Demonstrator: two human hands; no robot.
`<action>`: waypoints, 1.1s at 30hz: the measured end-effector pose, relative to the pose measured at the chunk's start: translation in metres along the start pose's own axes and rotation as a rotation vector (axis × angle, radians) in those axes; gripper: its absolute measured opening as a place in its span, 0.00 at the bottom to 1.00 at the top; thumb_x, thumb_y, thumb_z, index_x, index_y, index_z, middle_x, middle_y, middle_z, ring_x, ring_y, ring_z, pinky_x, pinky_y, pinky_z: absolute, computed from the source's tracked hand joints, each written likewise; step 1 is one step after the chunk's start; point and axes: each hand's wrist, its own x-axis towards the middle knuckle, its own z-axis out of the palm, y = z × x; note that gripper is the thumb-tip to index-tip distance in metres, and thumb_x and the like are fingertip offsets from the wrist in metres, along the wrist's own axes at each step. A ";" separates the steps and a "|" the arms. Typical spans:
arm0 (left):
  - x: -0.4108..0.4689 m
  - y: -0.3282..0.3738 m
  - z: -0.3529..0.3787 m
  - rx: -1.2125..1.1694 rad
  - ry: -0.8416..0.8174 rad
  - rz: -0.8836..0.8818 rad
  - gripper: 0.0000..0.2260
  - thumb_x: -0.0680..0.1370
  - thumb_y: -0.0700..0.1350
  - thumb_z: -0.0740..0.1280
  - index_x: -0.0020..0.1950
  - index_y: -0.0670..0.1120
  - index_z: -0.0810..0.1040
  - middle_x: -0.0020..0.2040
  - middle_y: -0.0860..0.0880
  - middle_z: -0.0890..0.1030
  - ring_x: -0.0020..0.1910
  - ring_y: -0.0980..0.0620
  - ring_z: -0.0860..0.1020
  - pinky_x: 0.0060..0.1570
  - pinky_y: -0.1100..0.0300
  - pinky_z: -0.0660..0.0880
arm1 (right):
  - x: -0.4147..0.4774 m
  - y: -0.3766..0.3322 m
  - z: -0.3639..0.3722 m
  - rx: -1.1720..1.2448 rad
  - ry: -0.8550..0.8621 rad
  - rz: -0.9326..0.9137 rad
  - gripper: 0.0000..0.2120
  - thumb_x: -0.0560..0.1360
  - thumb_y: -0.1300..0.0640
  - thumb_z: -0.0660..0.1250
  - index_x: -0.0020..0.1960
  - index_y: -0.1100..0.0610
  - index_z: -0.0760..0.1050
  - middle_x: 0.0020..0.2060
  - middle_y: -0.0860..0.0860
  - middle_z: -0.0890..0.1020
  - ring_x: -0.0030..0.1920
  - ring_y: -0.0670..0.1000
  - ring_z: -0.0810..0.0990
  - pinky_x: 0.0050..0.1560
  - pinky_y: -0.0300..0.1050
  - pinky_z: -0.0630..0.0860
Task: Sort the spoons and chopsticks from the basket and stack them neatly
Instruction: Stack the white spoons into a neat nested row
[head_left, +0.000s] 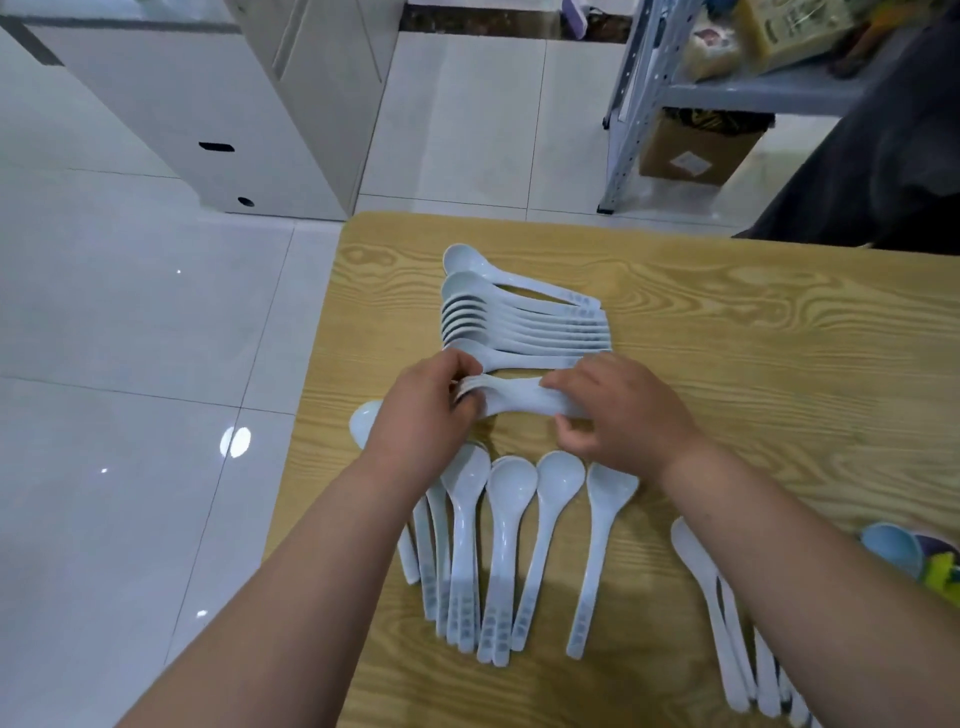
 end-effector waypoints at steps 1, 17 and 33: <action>0.002 -0.005 0.001 0.030 -0.017 0.014 0.08 0.76 0.43 0.70 0.53 0.51 0.79 0.43 0.58 0.79 0.39 0.65 0.76 0.38 0.76 0.68 | -0.001 0.002 0.005 -0.024 0.038 -0.031 0.17 0.69 0.54 0.68 0.56 0.58 0.82 0.39 0.52 0.78 0.39 0.55 0.77 0.40 0.48 0.73; 0.028 -0.035 0.011 0.478 0.211 0.395 0.26 0.65 0.46 0.76 0.62 0.42 0.76 0.57 0.40 0.74 0.55 0.41 0.69 0.58 0.50 0.68 | 0.012 0.003 0.027 0.047 0.023 0.015 0.19 0.69 0.60 0.73 0.60 0.51 0.82 0.55 0.52 0.79 0.59 0.57 0.77 0.57 0.58 0.73; 0.058 -0.036 0.013 0.734 -0.069 0.527 0.40 0.74 0.57 0.70 0.80 0.40 0.60 0.81 0.38 0.55 0.80 0.36 0.50 0.76 0.42 0.56 | 0.093 0.032 0.003 0.123 -0.057 0.328 0.23 0.81 0.53 0.64 0.75 0.54 0.68 0.69 0.54 0.74 0.70 0.59 0.68 0.71 0.50 0.62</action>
